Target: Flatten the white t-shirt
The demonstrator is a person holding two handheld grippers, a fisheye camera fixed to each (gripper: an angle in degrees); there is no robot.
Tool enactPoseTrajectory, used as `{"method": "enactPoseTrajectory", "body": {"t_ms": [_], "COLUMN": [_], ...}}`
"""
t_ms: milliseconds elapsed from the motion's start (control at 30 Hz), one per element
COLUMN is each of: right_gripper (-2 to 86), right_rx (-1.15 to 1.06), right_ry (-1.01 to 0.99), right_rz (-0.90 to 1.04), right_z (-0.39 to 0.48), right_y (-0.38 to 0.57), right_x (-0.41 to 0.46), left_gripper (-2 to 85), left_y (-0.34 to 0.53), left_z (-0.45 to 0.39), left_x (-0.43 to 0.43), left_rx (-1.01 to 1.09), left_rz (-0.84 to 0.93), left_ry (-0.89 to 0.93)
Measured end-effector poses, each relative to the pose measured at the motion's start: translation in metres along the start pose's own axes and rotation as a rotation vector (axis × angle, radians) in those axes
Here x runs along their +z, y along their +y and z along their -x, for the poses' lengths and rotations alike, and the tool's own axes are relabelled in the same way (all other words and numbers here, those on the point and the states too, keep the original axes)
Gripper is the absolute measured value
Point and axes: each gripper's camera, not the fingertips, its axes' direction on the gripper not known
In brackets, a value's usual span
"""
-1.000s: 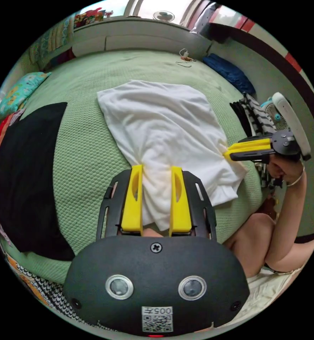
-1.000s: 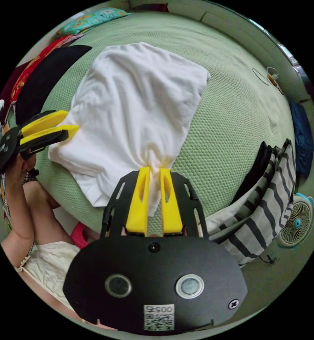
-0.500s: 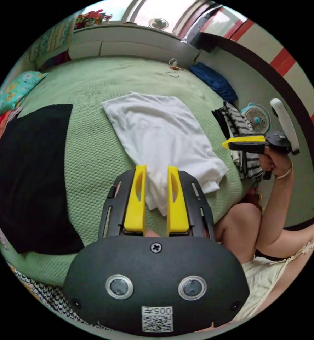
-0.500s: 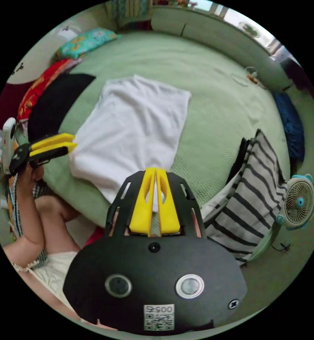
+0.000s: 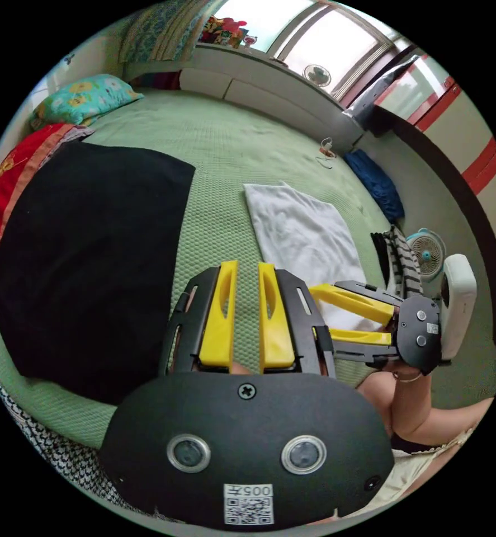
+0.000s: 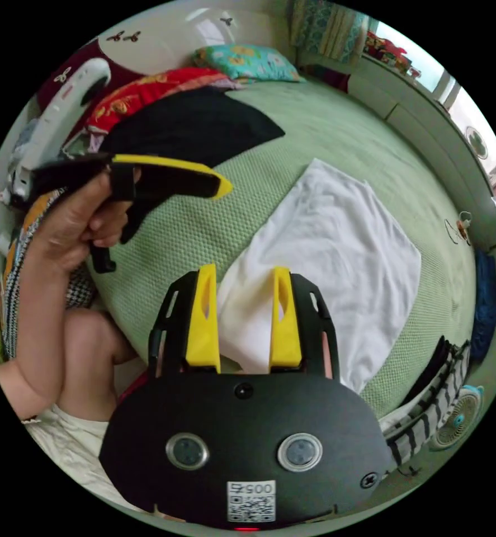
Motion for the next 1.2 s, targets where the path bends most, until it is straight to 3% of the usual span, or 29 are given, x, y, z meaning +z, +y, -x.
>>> {"method": "enactPoseTrajectory", "body": {"t_ms": [100, 200, 333, 433, 800, 1033, 1200], "right_gripper": [2.1, -0.9, -1.5, -1.5, -1.6, -1.7, -1.6], "right_rx": [0.01, 0.094, 0.336, 0.503, 0.843, 1.129, 1.235], "right_ry": [0.126, -0.086, -0.45, -0.508, -0.144, 0.273, 0.519], "right_rz": [0.04, 0.002, -0.188, -0.299, -0.51, -0.737, -0.685], "right_z": [-0.005, -0.049, -0.134, -0.18, -0.227, -0.235, -0.239], "right_y": [0.011, 0.033, 0.092, 0.138, 0.267, 0.37, 0.409], "right_x": [0.003, -0.015, -0.054, -0.073, -0.159, -0.239, -0.269], "left_gripper": [5.6, 5.4, 5.3, 5.2, 5.1, 8.3, 11.8], "left_y": [-0.01, -0.018, -0.022, -0.022, -0.019, -0.017, -0.014], "left_z": [0.004, 0.001, -0.009, -0.024, -0.08, -0.1, -0.106], "left_x": [0.004, 0.013, 0.014, 0.018, 0.04, 0.046, 0.046], "left_rx": [0.017, 0.043, 0.064, 0.107, 0.228, 0.238, 0.213], "left_rz": [0.022, 0.06, 0.062, 0.068, 0.116, 0.135, 0.15], "left_ry": [0.087, 0.087, 0.072, 0.112, 0.114, 0.035, 0.027]}}
